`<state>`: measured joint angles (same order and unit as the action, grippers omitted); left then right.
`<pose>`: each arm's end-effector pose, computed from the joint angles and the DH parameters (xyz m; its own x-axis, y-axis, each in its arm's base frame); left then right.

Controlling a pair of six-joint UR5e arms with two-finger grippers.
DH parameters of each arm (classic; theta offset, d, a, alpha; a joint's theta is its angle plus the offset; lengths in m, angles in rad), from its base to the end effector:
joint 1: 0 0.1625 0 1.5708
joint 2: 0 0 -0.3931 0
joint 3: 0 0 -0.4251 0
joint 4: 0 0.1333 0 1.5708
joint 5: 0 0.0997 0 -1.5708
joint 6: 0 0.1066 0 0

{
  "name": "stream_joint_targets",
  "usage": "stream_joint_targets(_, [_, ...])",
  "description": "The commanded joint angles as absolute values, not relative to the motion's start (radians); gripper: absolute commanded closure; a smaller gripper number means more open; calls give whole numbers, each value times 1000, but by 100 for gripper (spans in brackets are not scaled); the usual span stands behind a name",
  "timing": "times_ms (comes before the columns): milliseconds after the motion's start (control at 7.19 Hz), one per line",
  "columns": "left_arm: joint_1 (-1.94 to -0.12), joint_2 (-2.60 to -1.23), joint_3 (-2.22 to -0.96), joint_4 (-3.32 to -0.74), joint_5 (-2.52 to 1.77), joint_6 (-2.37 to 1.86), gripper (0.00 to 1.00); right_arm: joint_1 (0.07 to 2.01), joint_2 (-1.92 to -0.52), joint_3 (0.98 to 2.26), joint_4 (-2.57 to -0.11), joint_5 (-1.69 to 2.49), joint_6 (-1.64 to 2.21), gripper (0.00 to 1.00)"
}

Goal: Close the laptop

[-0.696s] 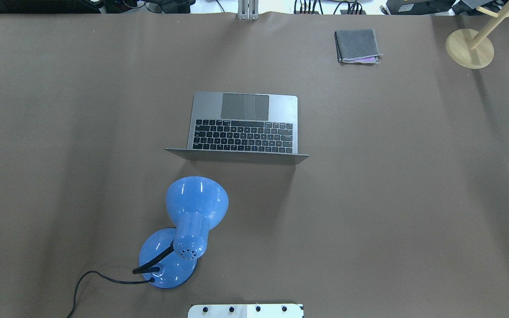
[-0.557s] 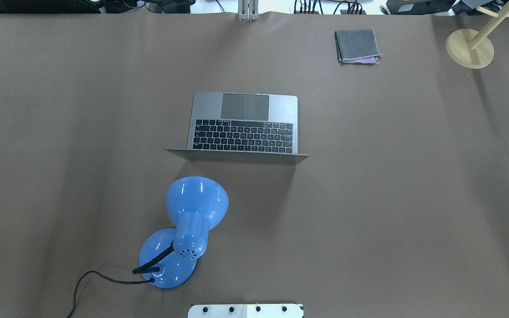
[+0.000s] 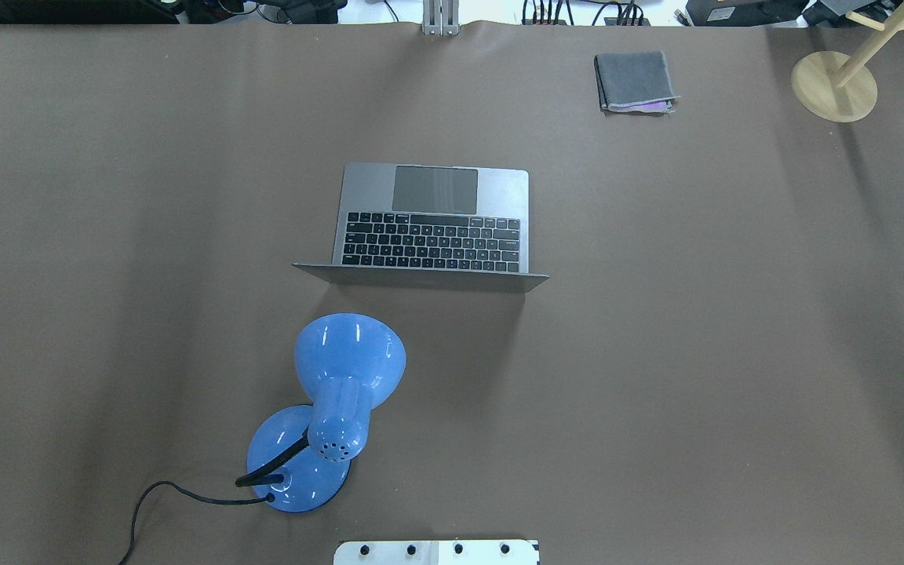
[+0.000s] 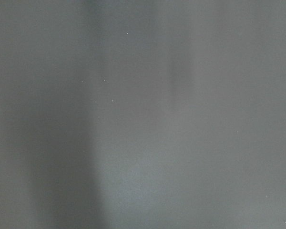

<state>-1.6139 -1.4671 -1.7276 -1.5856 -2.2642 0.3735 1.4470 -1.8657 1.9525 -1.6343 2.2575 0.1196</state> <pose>-0.0862 -0.4856 0.6060 0.7328 0.3732 -0.5690 -0.2410 0.9243 0.2959 0.0145 -0.4158 0.5819 0.7749 0.0090 0.6321 0.0312 0.9981 -0.0525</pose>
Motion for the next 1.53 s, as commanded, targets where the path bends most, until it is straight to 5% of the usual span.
stream_joint_targets(0, [-1615,-1467,-1765,-1586,-2270,367,2,1447,-1867,1948,-1524,2258,120,0])
stream_joint_targets(557, [-1615,-1488,-1828,-1611,-2270,367,2,1445,-1861,1944,-1203,2261,138,0])
stream_joint_targets(1391, [-1614,-1500,-1724,-2063,-2292,198,2,1428,-1819,1944,-1173,2258,138,3])
